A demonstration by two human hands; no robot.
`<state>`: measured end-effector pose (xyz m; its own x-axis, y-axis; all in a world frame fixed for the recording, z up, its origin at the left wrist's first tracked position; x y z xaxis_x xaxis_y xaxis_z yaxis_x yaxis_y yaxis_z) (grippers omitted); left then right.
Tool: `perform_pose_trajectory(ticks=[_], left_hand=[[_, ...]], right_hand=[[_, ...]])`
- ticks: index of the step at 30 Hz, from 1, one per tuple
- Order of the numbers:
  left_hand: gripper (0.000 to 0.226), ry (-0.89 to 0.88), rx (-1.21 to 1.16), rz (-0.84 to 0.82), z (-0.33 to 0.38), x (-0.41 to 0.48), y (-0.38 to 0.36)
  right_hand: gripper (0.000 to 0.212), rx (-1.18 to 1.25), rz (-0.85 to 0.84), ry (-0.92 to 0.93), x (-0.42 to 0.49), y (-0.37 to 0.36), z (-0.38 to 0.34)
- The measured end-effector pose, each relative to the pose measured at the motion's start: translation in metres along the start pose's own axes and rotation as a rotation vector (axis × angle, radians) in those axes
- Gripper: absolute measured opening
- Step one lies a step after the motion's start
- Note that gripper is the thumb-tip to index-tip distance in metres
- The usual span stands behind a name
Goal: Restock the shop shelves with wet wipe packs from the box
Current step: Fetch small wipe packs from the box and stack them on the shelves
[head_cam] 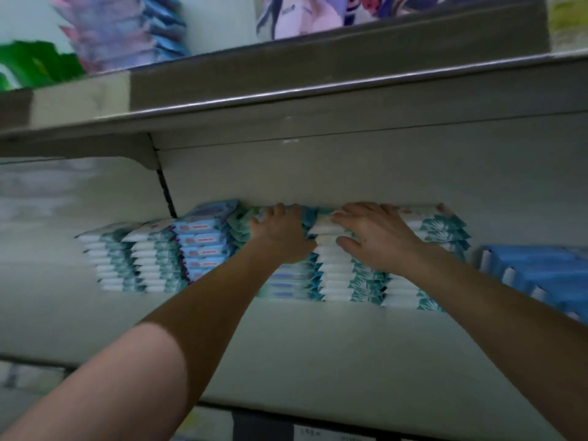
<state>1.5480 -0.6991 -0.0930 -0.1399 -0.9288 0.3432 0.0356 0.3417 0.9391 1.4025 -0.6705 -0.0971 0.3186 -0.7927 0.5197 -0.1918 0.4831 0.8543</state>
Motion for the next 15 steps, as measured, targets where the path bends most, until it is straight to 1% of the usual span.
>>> perform_pose_trajectory(ticks=[2,5,10,15], left_hand=[[0.078,0.008,-0.011,0.051,-0.012,-0.012,0.007],[0.081,0.062,0.010,0.037,-0.040,-0.033,0.013],[0.068,0.146,0.023,0.016,-0.092,-0.076,0.024],[0.074,0.244,0.050,-0.025,-0.143,-0.127,0.037]], right_hand=[[0.042,0.022,0.031,0.042,0.002,0.002,-0.020],[0.031,0.038,0.048,0.099,0.009,0.003,-0.055],[0.037,0.114,0.045,0.179,0.018,0.004,-0.122],[0.034,0.174,0.055,0.238,0.016,0.006,-0.196]])
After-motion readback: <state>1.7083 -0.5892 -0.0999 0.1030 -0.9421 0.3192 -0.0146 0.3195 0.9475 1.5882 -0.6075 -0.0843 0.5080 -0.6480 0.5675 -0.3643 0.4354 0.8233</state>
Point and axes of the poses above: each hand's wrist, its own x-axis towards the middle knuckle, its own y-axis out of the back of the hand, z = x × y, the point moved 6 cm from there along x, towards the middle knuckle, and after that the axes turned 10 degrees about z, right-handed, at the moved point
